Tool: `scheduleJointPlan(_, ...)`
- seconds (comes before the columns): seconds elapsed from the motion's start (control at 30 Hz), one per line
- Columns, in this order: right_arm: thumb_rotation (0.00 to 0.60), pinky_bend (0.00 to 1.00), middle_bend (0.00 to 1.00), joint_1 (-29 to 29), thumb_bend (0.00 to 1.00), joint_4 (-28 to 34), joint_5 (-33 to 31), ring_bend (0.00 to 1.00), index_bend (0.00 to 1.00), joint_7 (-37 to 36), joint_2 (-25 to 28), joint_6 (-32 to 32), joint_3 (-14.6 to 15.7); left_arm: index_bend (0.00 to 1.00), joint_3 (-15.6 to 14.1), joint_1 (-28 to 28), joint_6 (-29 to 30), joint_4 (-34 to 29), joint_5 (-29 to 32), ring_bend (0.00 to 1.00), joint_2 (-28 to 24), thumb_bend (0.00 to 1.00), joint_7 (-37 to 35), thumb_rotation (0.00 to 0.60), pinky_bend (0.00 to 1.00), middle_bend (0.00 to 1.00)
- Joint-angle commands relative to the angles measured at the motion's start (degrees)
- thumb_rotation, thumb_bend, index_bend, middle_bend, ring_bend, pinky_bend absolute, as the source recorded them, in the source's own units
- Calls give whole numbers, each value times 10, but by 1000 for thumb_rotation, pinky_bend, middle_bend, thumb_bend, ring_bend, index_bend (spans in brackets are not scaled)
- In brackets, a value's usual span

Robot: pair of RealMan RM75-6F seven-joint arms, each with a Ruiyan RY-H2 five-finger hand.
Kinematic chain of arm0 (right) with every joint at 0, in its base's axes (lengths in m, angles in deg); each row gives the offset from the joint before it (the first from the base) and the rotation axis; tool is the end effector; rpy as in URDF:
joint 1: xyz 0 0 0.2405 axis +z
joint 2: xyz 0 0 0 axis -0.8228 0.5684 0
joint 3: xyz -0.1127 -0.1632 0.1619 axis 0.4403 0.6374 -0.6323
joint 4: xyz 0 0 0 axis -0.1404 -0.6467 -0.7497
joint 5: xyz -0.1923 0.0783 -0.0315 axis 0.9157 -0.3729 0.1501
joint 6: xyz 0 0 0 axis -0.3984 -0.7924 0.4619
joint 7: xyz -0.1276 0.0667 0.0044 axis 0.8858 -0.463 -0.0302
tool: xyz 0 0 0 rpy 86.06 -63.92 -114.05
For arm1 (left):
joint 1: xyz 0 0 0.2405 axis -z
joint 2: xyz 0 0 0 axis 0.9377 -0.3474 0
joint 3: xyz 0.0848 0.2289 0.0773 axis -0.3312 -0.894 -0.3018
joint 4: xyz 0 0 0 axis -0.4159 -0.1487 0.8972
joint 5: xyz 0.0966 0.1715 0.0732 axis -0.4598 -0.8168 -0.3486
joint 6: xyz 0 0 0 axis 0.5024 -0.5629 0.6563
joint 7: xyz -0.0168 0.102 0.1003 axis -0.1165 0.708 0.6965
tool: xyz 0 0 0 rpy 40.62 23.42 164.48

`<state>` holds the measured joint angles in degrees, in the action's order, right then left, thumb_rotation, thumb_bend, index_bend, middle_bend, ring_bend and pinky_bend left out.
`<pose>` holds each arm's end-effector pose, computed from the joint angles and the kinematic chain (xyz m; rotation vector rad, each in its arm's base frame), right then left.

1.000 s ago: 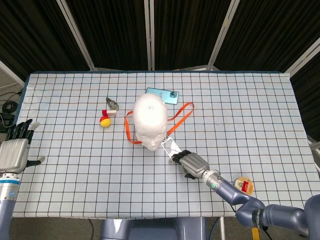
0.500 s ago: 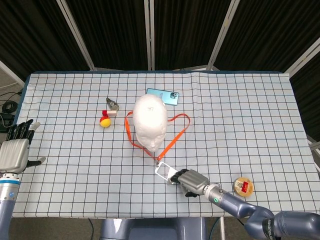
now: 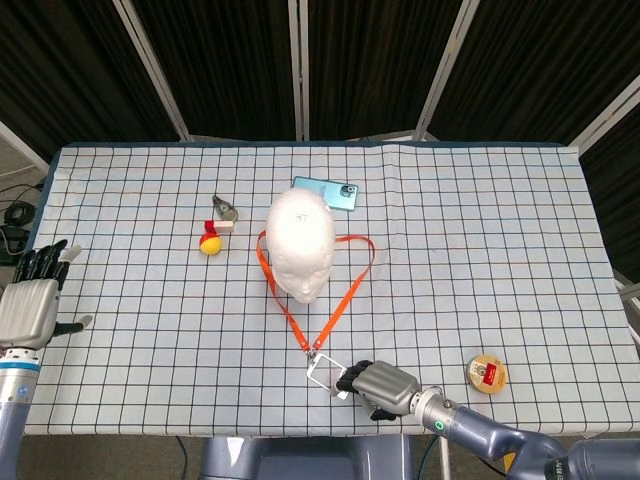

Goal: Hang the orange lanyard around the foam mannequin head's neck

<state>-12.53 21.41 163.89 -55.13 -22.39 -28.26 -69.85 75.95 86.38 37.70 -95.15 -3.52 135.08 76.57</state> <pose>-0.1407 -0.2153 -0.0130 2.4807 -1.2560 0.7855 -0.2740 0.2414 0.1491 -1.3786 -0.9223 -0.7287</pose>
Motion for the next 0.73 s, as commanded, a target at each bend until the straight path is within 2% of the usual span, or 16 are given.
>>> scheduleJointPlan(0.03, 600, 187, 253, -18, 1000, 7, 35, 182, 272, 3, 26, -46, 4, 0, 0, -2, 1, -1, -2, 0, -1, 0, -2, 600, 0, 0)
scheduleJointPlan(0.13, 600, 181, 245, -41, 994, 4, 63, 182, 272, 4, 53, -96, 12, 0, -1, -5, 4, -1, -8, 0, -2, 0, -4, 600, 0, 0)
scheduleJointPlan(0.2, 600, 164, 235, -60, 938, -6, 81, 182, 277, 3, 66, -135, 18, 0, -3, -8, 7, -1, -14, 0, -3, 0, -6, 600, 0, 0)
scheduleJointPlan(0.27, 600, 137, 228, -83, 796, -29, 99, 182, 286, 6, 77, -182, 23, 0, -5, -13, 15, 1, -25, 0, -1, 0, -11, 600, 0, 0)
scheduleJointPlan(0.33, 600, 87, 227, -109, 522, -62, 117, 178, 292, 17, 84, -233, 26, 0, -7, -18, 27, 9, -44, 0, 3, 0, -23, 600, 0, 0)
scheduleJointPlan(0.43, 600, 17, 206, -159, 211, -120, 124, 146, 286, 39, 88, -322, 22, 0, -16, -30, 49, 33, -85, 0, 15, 0, -51, 600, 0, 0)
scheduleJointPlan(0.5, 600, 1, 148, -200, 100, -173, 125, 81, 255, 31, 72, -395, 15, 0, -25, -39, 58, 46, -104, 0, 20, 0, -62, 600, 0, 0)
scheduleJointPlan(0.57, 600, 0, 68, -230, 31, -212, 111, 22, 192, 16, 58, -434, 10, 0, -30, -45, 62, 50, -110, 0, 21, 0, -65, 600, 0, 0)
scheduleJointPlan(0.63, 600, 0, 4, -254, 0, -237, 89, 0, 65, 0, 49, -454, 6, 0, -35, -51, 63, 51, -111, 0, 21, 0, -64, 600, 0, 0)
scheduleJointPlan(0.73, 600, 0, 0, -284, 0, -249, 44, 0, 1, 12, 49, -457, -1, 0, -38, -57, 64, 51, -113, 0, 20, 0, -64, 600, 0, 0)
